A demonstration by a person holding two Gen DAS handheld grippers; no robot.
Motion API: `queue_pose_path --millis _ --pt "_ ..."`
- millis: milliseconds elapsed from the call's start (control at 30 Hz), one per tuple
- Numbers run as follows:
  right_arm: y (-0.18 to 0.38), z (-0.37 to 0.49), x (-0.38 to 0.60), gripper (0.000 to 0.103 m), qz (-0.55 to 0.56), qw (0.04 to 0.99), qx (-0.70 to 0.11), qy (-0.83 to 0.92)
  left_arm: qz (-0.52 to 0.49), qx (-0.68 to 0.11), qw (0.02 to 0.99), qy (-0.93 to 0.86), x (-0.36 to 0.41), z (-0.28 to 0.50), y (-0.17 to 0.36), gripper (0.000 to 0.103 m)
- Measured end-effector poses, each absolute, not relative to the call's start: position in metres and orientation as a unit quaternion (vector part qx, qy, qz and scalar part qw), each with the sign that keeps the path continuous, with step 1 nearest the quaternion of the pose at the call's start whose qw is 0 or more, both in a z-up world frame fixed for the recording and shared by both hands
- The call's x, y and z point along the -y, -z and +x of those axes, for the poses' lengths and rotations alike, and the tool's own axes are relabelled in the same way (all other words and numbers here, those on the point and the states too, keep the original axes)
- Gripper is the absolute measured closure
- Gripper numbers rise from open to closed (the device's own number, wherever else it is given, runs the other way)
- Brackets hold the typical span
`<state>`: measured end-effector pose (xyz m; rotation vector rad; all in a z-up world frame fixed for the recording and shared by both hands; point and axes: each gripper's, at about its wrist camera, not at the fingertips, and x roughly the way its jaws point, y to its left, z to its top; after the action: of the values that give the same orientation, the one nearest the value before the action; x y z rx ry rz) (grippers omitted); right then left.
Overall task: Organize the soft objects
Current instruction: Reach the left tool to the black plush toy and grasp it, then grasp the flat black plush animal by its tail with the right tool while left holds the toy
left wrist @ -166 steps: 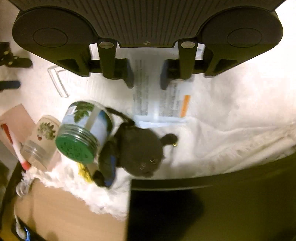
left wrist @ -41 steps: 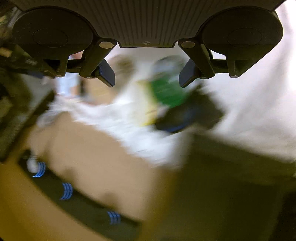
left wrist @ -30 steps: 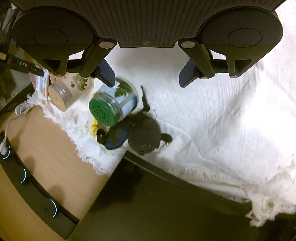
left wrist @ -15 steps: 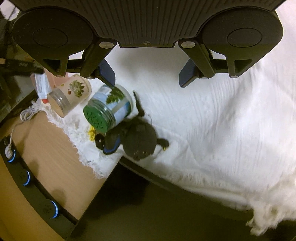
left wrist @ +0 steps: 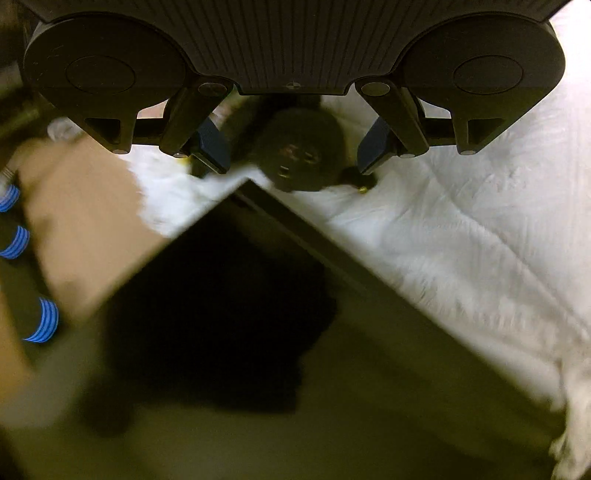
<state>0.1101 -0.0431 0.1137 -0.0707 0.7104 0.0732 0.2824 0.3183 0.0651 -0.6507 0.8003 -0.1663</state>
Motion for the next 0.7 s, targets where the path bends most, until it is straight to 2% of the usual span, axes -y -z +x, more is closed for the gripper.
queue_pose_path --millis 100,233,333,500,700 --pt "-0.108 0.097 0.035 0.021 -0.039 0.932 -0.358 -0.036 -0.306 -0.396 0.862 0.076 -0.305 0.301 -0.057 0.023" --pt "-0.1 0.083 0.033 0.021 -0.048 0.926 -0.374 -0.03 -0.244 -0.438 0.862 0.076 -0.28 0.31 -0.048 0.023" --pt "-0.094 0.075 0.037 0.021 -0.047 0.923 -0.382 -0.018 -0.261 -0.447 0.852 0.078 -0.279 0.313 -0.034 0.022" --pt "-0.093 0.069 0.039 0.021 -0.044 0.922 -0.384 -0.013 -0.302 -0.41 0.856 0.09 -0.295 0.3 -0.031 0.028" --pt "-0.103 0.078 0.022 0.021 -0.061 0.927 -0.367 -0.038 -0.303 -0.357 0.877 0.104 -0.336 0.226 -0.048 0.03"
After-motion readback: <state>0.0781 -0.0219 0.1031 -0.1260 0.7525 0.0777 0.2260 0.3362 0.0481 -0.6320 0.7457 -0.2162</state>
